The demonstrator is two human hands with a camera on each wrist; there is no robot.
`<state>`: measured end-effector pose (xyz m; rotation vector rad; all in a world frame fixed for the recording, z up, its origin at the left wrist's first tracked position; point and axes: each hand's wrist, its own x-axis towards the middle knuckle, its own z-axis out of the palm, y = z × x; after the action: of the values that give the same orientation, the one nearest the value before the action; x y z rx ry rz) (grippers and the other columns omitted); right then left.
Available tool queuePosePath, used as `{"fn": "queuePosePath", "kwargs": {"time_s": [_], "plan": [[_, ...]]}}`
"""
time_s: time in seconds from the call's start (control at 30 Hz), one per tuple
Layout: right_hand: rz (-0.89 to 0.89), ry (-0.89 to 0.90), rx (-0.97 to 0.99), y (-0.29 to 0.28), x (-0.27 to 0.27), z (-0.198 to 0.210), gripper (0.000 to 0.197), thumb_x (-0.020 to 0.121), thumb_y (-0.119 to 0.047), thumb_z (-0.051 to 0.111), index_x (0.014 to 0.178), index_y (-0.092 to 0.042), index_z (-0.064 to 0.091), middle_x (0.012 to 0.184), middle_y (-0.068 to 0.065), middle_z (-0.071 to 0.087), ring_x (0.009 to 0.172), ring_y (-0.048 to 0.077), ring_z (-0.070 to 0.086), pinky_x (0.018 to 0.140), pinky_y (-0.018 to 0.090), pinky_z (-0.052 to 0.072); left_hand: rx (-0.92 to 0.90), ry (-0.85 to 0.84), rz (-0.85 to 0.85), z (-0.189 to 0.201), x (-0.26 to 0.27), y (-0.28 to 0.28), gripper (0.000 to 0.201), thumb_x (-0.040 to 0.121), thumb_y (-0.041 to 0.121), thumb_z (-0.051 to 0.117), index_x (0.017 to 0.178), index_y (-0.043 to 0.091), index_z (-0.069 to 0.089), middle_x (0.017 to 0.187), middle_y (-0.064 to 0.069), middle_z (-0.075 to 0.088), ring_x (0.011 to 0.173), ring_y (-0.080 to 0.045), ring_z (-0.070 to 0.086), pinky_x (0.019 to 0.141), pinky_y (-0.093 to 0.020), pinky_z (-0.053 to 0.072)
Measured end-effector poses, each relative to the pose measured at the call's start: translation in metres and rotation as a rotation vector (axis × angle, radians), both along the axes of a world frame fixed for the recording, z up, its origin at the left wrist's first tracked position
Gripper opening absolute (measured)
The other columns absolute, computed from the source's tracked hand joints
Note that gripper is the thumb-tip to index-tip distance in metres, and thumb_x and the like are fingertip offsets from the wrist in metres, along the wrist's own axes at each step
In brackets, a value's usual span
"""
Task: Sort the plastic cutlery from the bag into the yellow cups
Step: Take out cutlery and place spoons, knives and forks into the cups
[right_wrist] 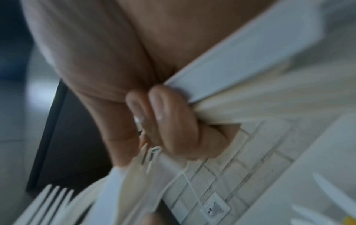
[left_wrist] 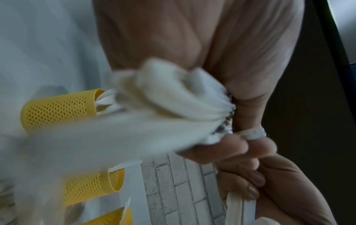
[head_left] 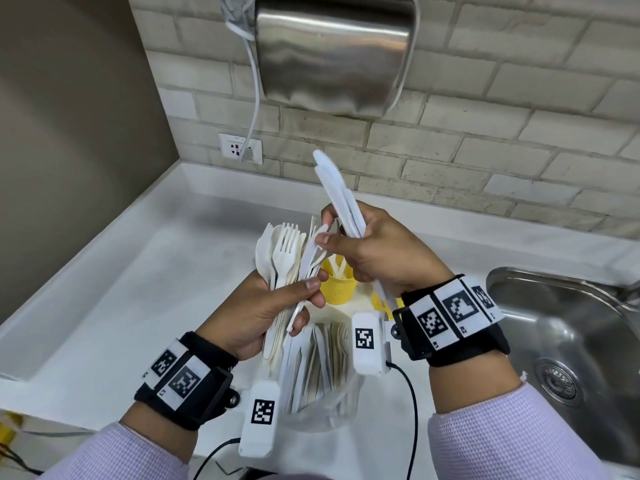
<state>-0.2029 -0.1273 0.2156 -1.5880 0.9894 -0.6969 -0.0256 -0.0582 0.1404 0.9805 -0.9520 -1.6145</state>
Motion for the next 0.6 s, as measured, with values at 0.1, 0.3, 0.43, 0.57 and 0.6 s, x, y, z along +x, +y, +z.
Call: {"fn": "queuePosePath", "kwargs": {"time_s": [0.1, 0.3, 0.43, 0.57, 0.6], "plan": [[-0.115, -0.176, 0.083, -0.001, 0.0026, -0.0025, 0.014, 0.096, -0.008, 0.068, 0.098, -0.017, 0.056, 0.061, 0.007, 0.048, 0.045, 0.017, 0.025, 0.045, 0.023, 0.02, 0.0, -0.007, -0.005, 0.0002, 0.001, -0.0007, 0.028, 0.087, 0.019, 0.068, 0.112, 0.004, 0.07, 0.076, -0.01, 0.064, 0.046, -0.018, 0.044, 0.044, -0.024, 0.037], [-0.195, -0.232, 0.048, -0.0024, 0.0025, -0.0014, 0.011, 0.097, -0.013, 0.067, 0.098, -0.014, 0.057, 0.061, -0.003, 0.046, 0.04, 0.012, 0.028, 0.041, 0.02, 0.023, -0.016, -0.041, -0.02, -0.0002, 0.0026, 0.0012, 0.024, 0.09, 0.017, 0.067, 0.112, 0.008, 0.074, 0.079, -0.014, 0.066, 0.045, -0.016, 0.042, 0.044, -0.022, 0.034], [-0.117, 0.065, -0.172, 0.0008, 0.0028, -0.0016, 0.015, 0.093, -0.015, 0.073, 0.091, -0.006, 0.062, 0.055, -0.011, 0.049, 0.037, 0.005, 0.039, 0.041, 0.011, 0.03, -0.004, -0.046, -0.003, -0.0017, 0.0041, 0.0023, 0.027, 0.088, 0.017, 0.068, 0.112, 0.007, 0.075, 0.078, -0.015, 0.066, 0.044, -0.015, 0.041, 0.044, -0.022, 0.032], [-0.2, -0.089, -0.071, 0.0003, 0.0057, 0.0002, 0.013, 0.096, -0.01, 0.067, 0.088, -0.013, 0.058, 0.051, -0.013, 0.048, 0.037, 0.004, 0.038, 0.039, 0.016, 0.03, -0.003, -0.047, -0.015, -0.0001, 0.0051, 0.0027, 0.033, 0.087, 0.019, 0.069, 0.116, 0.005, 0.073, 0.078, -0.013, 0.067, 0.043, -0.015, 0.042, 0.045, -0.024, 0.032], [-0.225, -0.153, -0.024, 0.0007, 0.0067, 0.0009, 0.014, 0.096, -0.01, 0.066, 0.088, -0.015, 0.056, 0.055, -0.007, 0.047, 0.037, 0.007, 0.036, 0.039, 0.021, 0.027, -0.004, -0.05, -0.017, 0.0006, 0.0054, 0.0028, 0.035, 0.087, 0.019, 0.069, 0.118, 0.004, 0.071, 0.078, -0.012, 0.068, 0.043, -0.015, 0.042, 0.044, -0.024, 0.032]]}}
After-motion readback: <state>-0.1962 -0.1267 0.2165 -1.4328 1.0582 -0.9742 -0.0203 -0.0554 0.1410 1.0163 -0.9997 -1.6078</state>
